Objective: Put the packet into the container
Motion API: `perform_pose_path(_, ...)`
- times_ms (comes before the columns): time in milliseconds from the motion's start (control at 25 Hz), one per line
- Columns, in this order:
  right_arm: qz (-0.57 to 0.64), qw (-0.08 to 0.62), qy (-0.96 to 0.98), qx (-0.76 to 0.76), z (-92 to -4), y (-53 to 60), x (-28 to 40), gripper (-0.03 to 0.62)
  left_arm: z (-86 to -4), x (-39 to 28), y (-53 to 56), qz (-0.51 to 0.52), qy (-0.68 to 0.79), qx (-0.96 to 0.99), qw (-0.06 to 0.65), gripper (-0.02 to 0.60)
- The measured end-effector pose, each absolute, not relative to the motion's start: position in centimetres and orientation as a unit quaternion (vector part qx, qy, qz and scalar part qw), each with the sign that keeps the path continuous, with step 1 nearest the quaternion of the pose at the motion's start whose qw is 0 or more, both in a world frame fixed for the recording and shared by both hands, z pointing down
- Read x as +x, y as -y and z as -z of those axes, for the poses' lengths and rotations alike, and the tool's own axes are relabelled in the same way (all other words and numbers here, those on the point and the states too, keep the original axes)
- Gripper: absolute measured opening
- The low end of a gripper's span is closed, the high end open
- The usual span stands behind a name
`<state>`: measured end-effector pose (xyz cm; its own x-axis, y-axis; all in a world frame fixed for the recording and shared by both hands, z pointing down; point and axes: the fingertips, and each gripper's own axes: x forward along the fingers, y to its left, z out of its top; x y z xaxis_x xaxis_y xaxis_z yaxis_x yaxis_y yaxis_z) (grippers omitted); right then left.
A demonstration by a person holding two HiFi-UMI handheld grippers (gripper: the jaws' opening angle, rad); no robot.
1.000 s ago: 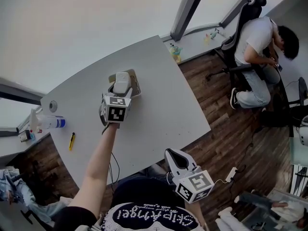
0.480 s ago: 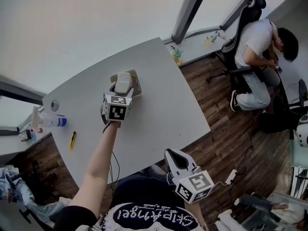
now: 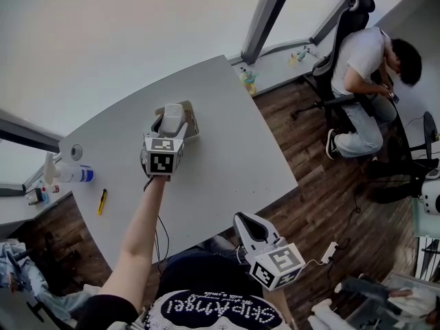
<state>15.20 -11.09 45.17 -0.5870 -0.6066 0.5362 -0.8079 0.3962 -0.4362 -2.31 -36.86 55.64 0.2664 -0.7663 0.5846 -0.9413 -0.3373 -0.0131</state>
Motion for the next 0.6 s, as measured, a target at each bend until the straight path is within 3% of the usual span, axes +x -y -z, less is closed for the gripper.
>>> perform_pose_path(600,-0.319,0.143,0.838,0.418,-44.3,10.7,14.2,0.017,-49.9,-3.9,37.0,-0.197,0.572,0.783,0.144,0.296)
